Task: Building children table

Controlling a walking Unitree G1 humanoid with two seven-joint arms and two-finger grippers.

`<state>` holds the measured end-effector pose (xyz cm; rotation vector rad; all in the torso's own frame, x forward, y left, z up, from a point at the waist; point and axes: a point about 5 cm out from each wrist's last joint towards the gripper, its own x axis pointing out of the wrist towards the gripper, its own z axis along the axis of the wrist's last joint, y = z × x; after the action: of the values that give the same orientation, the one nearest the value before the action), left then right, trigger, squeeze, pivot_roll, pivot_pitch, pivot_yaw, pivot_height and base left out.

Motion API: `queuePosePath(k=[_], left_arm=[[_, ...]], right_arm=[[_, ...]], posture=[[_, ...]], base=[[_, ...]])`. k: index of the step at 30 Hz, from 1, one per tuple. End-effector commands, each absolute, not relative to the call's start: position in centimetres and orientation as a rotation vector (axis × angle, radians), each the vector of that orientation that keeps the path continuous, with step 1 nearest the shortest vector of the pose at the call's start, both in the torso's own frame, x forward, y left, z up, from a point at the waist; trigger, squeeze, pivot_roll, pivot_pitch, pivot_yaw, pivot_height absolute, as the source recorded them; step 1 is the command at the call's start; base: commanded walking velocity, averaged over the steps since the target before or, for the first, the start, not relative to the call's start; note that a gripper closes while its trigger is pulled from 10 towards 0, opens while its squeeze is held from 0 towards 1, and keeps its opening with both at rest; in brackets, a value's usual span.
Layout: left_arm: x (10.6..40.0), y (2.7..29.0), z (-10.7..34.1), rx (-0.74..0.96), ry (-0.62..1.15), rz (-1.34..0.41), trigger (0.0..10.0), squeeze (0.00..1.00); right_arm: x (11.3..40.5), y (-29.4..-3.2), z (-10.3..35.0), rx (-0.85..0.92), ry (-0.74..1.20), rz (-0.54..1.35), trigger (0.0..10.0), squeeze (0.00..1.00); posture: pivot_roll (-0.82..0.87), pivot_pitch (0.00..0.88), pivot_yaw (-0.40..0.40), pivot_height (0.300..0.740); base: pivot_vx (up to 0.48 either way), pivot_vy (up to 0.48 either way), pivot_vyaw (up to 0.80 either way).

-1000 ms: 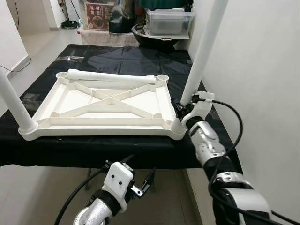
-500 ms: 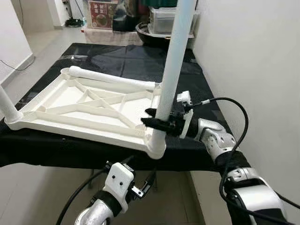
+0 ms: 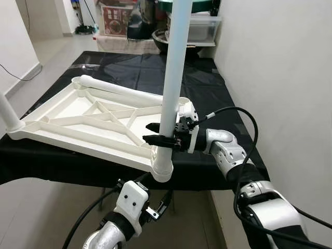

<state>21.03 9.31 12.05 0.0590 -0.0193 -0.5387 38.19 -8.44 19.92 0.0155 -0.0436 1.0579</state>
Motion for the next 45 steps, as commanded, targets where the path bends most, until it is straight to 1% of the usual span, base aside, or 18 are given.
queuePosePath(k=[1,3,5,6,7,11,14,17,18,19,20,26,27,31,32,38,40,45], left_arm=[[20.8,9.2,11.8,0.061,-0.008,-0.546,10.0,0.0],[20.9,9.3,11.8,0.06,-0.007,-0.546,10.0,0.0],[20.9,9.3,11.8,0.06,-0.006,-0.546,10.0,0.0],[20.9,9.3,11.8,0.06,-0.006,-0.546,10.0,0.0],[20.9,9.3,11.8,0.06,-0.005,-0.547,10.0,0.0],[20.9,9.3,11.8,0.061,-0.005,-0.549,10.0,0.0],[21.0,9.3,11.8,0.064,-0.005,-0.548,10.0,0.0],[21.0,9.3,11.8,0.065,-0.005,-0.545,10.0,0.0],[21.0,9.3,11.8,0.065,-0.005,-0.544,10.0,0.0],[20.9,9.3,11.8,0.065,-0.005,-0.543,10.0,0.0],[20.9,9.3,11.8,0.065,-0.004,-0.541,10.0,0.0],[20.9,9.3,11.8,0.062,-0.003,-0.542,10.0,0.0],[20.9,9.2,11.8,0.062,-0.003,-0.542,10.0,0.0],[21.0,9.2,11.8,0.06,-0.003,-0.543,10.0,0.0],[21.0,9.2,11.8,0.06,-0.003,-0.543,10.0,0.0],[21.1,9.3,11.7,0.062,-0.004,-0.545,10.0,0.0],[21.1,9.3,11.7,0.062,-0.004,-0.545,10.0,0.0],[21.0,9.2,11.9,0.069,-0.01,-0.549,10.0,0.0]], right_arm=[[38.9,-10.0,18.6,0.045,0.026,0.869,0.0,0.0],[40.0,-11.8,18.6,0.103,0.032,0.579,0.0,0.0],[40.4,-13.0,18.4,0.137,0.042,0.408,0.0,0.0],[40.4,-13.0,18.4,0.137,0.042,0.408,0.0,0.0],[40.5,-15.5,17.3,0.191,0.081,0.017,0.0,0.0],[40.2,-16.5,16.6,0.209,0.089,-0.191,0.0,0.0],[39.5,-15.1,16.0,0.26,0.083,-0.38,0.0,0.0],[39.3,-13.6,15.9,0.288,0.084,-0.424,0.0,0.0],[39.4,-12.5,16.2,0.31,0.082,-0.38,10.0,0.0],[39.5,-11.8,16.4,0.324,0.081,-0.353,10.0,0.0],[39.6,-11.0,16.8,0.315,0.059,-0.306,10.0,1.0],[39.8,-9.5,18.4,0.295,-0.032,-0.159,10.0,1.0],[39.9,-9.5,18.7,0.322,-0.059,-0.082,10.0,0.0],[40.0,-10.7,19.4,0.286,-0.138,0.215,10.0,0.0],[40.0,-10.7,19.4,0.286,-0.138,0.215,10.0,0.0],[38.9,-11.7,18.8,0.187,-0.025,0.777,10.0,0.0],[38.7,-11.8,18.7,0.178,-0.004,0.828,10.0,0.0],[37.0,-10.4,18.7,0.102,0.07,1.254,10.0,0.0]], posture=[[0.14,0.065,-0.075,0.74],[0.14,0.069,-0.07,0.74],[0.14,0.069,-0.07,0.74],[0.14,0.069,-0.07,0.74],[0.13,0.069,-0.066,0.74],[0.14,0.07,-0.066,0.74],[0.14,0.071,-0.068,0.74],[0.14,0.072,-0.069,0.74],[0.15,0.074,-0.07,0.74],[0.15,0.074,-0.07,0.74],[0.14,0.075,-0.072,0.74],[0.14,0.077,-0.074,0.74],[0.14,0.077,-0.075,0.74],[0.13,0.076,-0.071,0.74],[0.13,0.076,-0.071,0.74],[0.13,0.072,-0.067,0.74],[0.13,0.072,-0.067,0.74],[0.14,0.074,-0.071,0.74]], base=[[0.0,0.0,0.0],[0.0,0.0,0.0],[0.0,0.0,0.0],[0.0,0.0,0.0],[0.0,0.0,0.0],[0.0,0.0,0.0],[0.0,0.0,0.0],[0.0,0.0,0.0],[0.0,0.0,0.0],[0.0,0.0,0.0],[0.0,0.0,0.0],[0.0,0.0,0.0],[0.0,0.0,0.0],[0.0,0.0,0.0],[0.0,0.0,0.0],[0.0,0.0,0.0],[0.0,0.0,0.0],[0.0,0.0,0.0]])
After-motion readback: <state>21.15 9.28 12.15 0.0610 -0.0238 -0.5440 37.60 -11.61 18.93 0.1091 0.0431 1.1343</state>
